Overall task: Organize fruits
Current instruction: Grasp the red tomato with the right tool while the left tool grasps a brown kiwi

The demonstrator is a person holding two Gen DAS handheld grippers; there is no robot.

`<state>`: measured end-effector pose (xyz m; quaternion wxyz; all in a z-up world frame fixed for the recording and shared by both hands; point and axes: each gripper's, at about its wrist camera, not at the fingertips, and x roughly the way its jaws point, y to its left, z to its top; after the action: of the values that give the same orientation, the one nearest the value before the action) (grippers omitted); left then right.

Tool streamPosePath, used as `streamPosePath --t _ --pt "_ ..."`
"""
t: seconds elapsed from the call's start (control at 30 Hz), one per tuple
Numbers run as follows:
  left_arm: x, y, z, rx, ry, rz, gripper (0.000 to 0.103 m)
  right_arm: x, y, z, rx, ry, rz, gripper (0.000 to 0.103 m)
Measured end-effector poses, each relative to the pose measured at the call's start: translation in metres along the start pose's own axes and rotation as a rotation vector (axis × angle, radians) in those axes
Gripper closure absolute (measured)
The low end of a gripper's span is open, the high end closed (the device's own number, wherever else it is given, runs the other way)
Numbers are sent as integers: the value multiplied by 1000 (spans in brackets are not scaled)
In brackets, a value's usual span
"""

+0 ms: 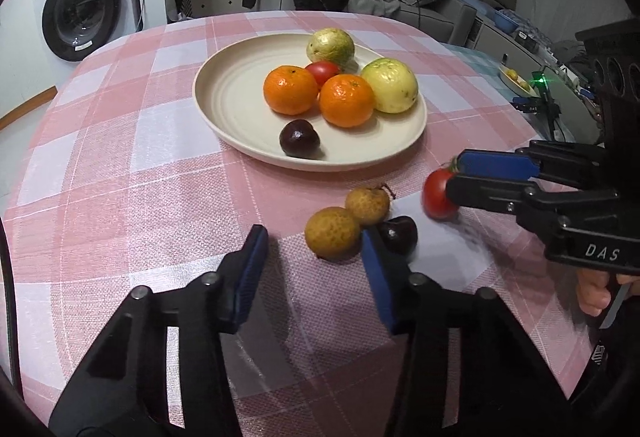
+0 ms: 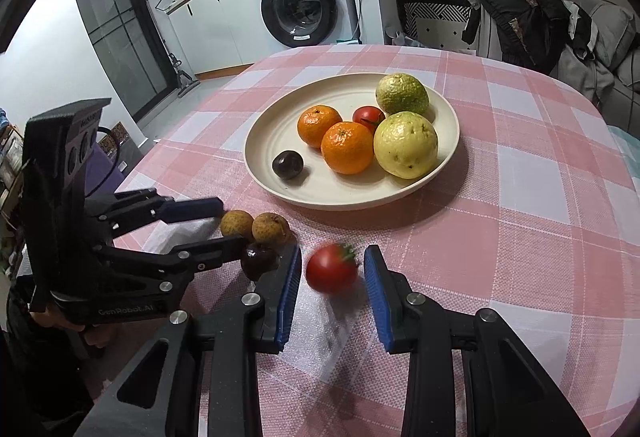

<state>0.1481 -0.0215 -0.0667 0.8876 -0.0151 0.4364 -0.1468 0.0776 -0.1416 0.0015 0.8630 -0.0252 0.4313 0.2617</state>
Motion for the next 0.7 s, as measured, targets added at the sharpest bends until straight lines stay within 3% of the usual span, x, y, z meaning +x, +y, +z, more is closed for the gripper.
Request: streamPosePath --t 0.07,0.13,0.7 --pt "0 -1 0 0 -1 -22 74 -1 0 0 1 -1 -3 69" --pt "0 -4 0 8 -1 -29 77 -1 -2 0 3 -2 -5 69" --pt "-7 -2 0 -3 -23 -30 78 19 -10 2 14 47 -26 72"
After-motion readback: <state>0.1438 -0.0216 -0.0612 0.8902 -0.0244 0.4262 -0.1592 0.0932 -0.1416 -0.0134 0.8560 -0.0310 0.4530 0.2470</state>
